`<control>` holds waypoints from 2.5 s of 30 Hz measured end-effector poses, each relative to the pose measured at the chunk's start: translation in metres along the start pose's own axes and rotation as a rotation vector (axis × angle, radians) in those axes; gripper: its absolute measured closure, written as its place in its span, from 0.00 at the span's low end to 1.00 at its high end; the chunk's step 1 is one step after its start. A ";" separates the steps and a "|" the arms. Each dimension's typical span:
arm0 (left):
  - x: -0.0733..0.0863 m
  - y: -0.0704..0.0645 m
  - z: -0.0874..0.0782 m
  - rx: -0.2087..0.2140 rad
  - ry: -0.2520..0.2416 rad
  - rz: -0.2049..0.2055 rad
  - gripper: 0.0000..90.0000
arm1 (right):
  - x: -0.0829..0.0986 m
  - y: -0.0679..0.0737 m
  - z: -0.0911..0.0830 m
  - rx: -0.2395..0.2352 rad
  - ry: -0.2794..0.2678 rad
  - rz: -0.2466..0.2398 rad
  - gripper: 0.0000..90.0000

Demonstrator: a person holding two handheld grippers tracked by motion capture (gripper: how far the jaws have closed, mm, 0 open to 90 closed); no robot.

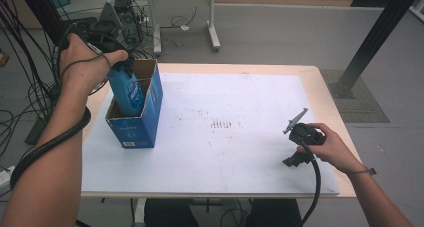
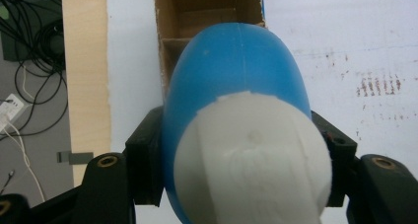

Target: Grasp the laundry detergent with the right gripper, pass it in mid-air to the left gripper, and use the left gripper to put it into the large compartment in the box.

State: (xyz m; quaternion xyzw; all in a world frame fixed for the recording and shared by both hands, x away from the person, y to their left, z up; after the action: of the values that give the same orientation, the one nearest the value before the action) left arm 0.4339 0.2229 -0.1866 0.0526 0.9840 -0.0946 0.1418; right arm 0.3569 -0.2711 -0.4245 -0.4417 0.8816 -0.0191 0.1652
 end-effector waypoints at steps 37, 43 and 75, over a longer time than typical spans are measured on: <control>0.021 0.009 0.070 0.009 0.034 -0.014 0.42 | 0.000 0.000 0.003 0.008 -0.010 0.011 0.07; 0.023 0.008 0.075 -0.006 0.038 -0.009 0.42 | 0.000 0.001 0.004 0.005 -0.010 0.014 0.07; 0.031 0.021 0.107 -0.001 0.080 -0.046 0.42 | 0.002 0.002 0.007 0.000 -0.006 0.024 0.07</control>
State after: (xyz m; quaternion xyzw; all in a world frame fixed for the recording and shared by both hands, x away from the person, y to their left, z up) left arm 0.4358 0.2246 -0.3006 0.0339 0.9898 -0.0953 0.1002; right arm 0.3566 -0.2709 -0.4320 -0.4312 0.8863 -0.0159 0.1680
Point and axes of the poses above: each handheld gripper's, and its own axes: z roughly forward along the jaws, x roughly out of its underside, y roughly to its left, the point moved 3 cm from there along z, roughly forward along the jaws, and after that the axes turned 12 degrees about x, right-handed, at the moved point
